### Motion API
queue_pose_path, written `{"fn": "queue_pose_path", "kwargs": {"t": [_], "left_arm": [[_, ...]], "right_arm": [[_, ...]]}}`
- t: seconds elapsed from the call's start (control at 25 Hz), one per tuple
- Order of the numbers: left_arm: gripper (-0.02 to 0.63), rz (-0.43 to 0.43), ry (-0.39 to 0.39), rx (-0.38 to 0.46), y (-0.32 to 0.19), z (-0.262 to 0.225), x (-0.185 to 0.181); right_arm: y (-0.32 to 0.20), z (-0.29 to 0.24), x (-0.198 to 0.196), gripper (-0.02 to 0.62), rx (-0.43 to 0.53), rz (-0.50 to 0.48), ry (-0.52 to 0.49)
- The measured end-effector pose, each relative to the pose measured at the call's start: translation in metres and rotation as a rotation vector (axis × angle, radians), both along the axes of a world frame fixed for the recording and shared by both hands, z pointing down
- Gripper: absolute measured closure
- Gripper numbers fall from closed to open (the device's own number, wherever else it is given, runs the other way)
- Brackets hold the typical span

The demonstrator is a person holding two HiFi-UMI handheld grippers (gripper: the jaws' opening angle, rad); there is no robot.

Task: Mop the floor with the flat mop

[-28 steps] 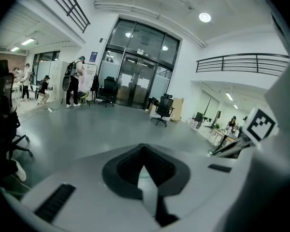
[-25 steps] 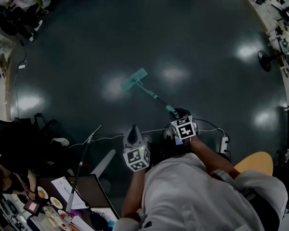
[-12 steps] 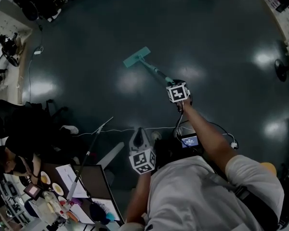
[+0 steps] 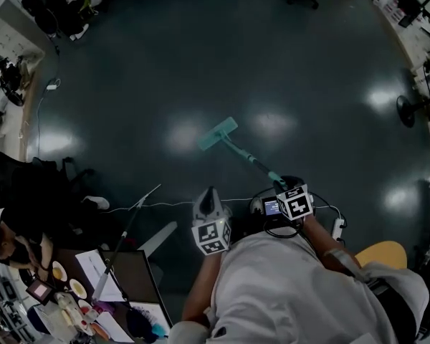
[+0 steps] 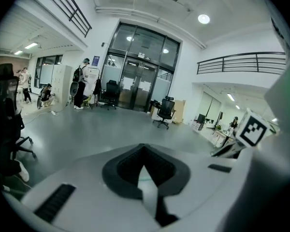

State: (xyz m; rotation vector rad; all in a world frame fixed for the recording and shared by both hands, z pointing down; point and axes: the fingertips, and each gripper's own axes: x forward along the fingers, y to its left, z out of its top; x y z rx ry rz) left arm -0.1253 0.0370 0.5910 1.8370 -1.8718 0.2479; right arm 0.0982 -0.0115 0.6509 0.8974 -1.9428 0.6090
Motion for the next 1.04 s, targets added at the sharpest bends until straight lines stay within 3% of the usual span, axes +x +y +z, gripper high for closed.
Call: {"fn": "queue_pose_path", "kwargs": {"t": [0.36,1.04], "left_arm": [[0.605,0.038,0.020,0.015,-0.002,-0.003,0.015],[0.604,0.015,0.028,-0.002,0.007,0.001,0.018]], "right_arm": [[0.011,0.004,0.002,0.485,0.024,-0.001,-0.001],[0.004,-0.001,0.000,0.485,0.038,-0.038,0.003]]}}
